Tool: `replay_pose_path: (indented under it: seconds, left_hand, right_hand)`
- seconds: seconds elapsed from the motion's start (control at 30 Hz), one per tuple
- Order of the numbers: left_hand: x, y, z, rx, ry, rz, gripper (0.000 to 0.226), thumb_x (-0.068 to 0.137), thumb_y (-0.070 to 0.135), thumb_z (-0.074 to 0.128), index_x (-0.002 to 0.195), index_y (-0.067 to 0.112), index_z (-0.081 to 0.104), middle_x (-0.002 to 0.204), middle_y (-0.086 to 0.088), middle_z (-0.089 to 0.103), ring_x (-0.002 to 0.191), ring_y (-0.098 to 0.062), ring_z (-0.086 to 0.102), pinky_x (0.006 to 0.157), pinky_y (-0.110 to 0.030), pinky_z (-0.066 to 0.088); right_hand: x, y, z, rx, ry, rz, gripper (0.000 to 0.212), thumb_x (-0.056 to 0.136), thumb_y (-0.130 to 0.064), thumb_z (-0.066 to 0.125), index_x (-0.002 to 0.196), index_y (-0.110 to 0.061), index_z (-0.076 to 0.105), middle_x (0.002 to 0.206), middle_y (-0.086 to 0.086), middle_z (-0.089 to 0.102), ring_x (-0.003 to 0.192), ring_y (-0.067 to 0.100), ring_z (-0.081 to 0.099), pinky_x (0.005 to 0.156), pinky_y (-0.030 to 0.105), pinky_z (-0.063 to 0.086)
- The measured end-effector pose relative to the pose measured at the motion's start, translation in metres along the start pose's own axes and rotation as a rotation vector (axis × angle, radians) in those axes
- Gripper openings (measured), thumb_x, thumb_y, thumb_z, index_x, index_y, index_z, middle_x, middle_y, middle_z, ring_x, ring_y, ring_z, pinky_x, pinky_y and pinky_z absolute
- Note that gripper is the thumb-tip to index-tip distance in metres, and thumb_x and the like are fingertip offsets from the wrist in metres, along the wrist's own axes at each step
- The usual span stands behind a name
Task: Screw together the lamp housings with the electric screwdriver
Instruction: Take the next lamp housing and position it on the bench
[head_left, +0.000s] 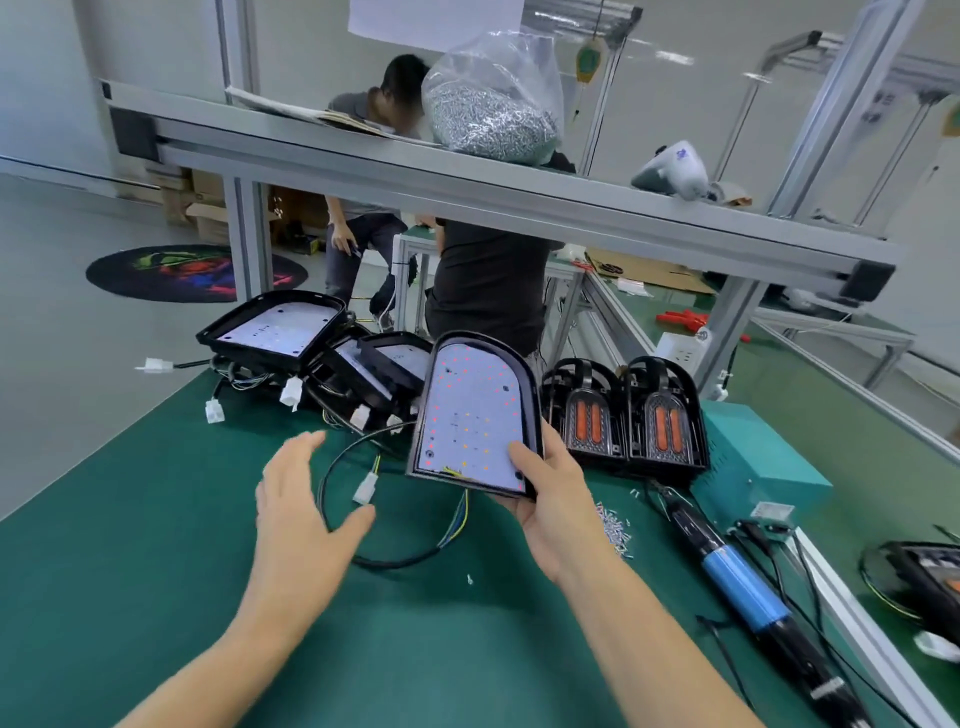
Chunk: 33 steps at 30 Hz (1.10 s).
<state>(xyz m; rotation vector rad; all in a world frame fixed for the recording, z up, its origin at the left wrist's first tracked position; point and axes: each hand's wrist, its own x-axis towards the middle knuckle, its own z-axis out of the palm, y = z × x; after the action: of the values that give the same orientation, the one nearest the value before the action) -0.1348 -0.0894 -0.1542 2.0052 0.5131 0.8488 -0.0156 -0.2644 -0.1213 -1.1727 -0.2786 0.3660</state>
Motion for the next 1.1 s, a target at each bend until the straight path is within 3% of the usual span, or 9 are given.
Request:
replay_pose_path:
  seconds: [0.1,0.3,0.43,0.53,0.63,0.77,0.87,1.0,1.1]
  left_hand:
    - [0.002,-0.014,-0.011,-0.309,-0.062,-0.447,0.055,0.09,0.014,0.062,0.139,0.019,0.038,0.142,-0.001,0.041,0.126,-0.017,0.041,0.107,-0.037,0.032]
    - [0.0,0.003,-0.018,-0.64,-0.161,-0.472,0.025,0.092,0.047,0.05,0.095,0.027,0.064,0.086,0.021,0.071,0.074,0.012,0.062,0.074,-0.023,0.037]
    - [0.002,0.014,-0.007,-0.618,-0.282,-0.477,0.051,0.068,0.053,0.064,0.106,0.018,0.066,0.097,0.011,0.072,0.091,-0.005,0.064,0.08,-0.027,0.042]
    - [0.008,0.018,0.002,-0.731,-0.274,-0.614,0.024,0.08,0.023,0.068,0.099,0.008,0.064,0.085,-0.004,0.075,0.072,-0.019,0.072,0.055,-0.026,0.055]
    - [0.009,0.013,0.005,-0.757,-0.214,-0.73,0.013,0.088,0.013,0.062,0.099,0.006,0.063,0.088,-0.015,0.072,0.073,-0.031,0.069,0.059,-0.036,0.054]
    - [0.008,-0.001,0.003,-0.717,-0.142,-0.761,0.011,0.092,0.018,0.059,0.093,0.008,0.062,0.087,-0.015,0.069,0.076,-0.032,0.066,0.064,-0.039,0.052]
    - [0.009,-0.004,0.003,-0.722,-0.076,-0.768,0.011,0.093,0.018,0.058,0.088,0.009,0.06,0.083,-0.01,0.066,0.072,-0.028,0.063,0.059,-0.035,0.048]
    - [0.01,-0.004,0.005,-0.722,-0.038,-0.769,0.01,0.094,0.016,0.057,0.094,0.006,0.059,0.086,-0.009,0.065,0.079,-0.03,0.062,0.066,-0.036,0.049]
    - [0.008,-0.004,0.007,-0.698,-0.042,-0.765,0.01,0.094,0.017,0.057,0.089,0.008,0.059,0.087,-0.009,0.064,0.085,-0.032,0.06,0.075,-0.04,0.049]
  right_hand:
    - [-0.013,0.015,0.002,-0.087,-0.042,0.043,0.037,0.097,-0.002,0.049,0.126,-0.024,0.058,0.115,-0.004,0.071,0.095,0.012,0.067,0.075,0.029,0.054]
    - [-0.025,0.03,0.004,-0.108,-0.078,0.103,0.037,0.096,0.002,0.051,0.128,-0.014,0.058,0.121,0.008,0.069,0.096,0.018,0.066,0.073,0.025,0.055]
    - [-0.026,0.031,0.009,-0.141,-0.117,0.132,0.035,0.095,0.003,0.051,0.126,-0.012,0.059,0.114,0.004,0.071,0.09,0.016,0.066,0.068,0.023,0.053]
    - [-0.025,0.036,0.017,-0.197,-0.168,0.135,0.036,0.094,0.005,0.052,0.124,-0.013,0.061,0.109,0.003,0.071,0.086,0.015,0.066,0.068,0.022,0.052]
    - [-0.027,0.041,0.019,-0.304,-0.167,0.118,0.028,0.096,-0.004,0.054,0.117,-0.019,0.064,0.101,0.0,0.069,0.087,0.015,0.06,0.076,0.025,0.048]
    - [-0.042,0.05,0.01,-0.656,-0.225,0.083,0.042,0.105,-0.042,0.037,0.115,-0.014,0.067,0.112,-0.009,0.065,0.101,0.001,0.055,0.1,0.028,0.041]
    - [-0.054,0.052,-0.009,-1.049,-0.253,-0.115,0.05,0.106,-0.042,0.03,0.086,-0.006,0.058,0.086,-0.004,0.057,0.081,0.01,0.046,0.089,0.041,0.042]
    - [-0.056,0.042,-0.056,-1.643,-0.293,-0.524,0.012,0.092,-0.021,0.064,0.094,-0.017,0.074,0.106,-0.005,0.07,0.101,0.016,0.062,0.107,0.044,0.036]
    - [-0.047,0.028,-0.081,-1.806,-0.102,-0.612,0.022,0.063,-0.007,0.085,0.075,-0.023,0.076,0.085,-0.01,0.071,0.084,0.016,0.068,0.099,0.035,0.039]
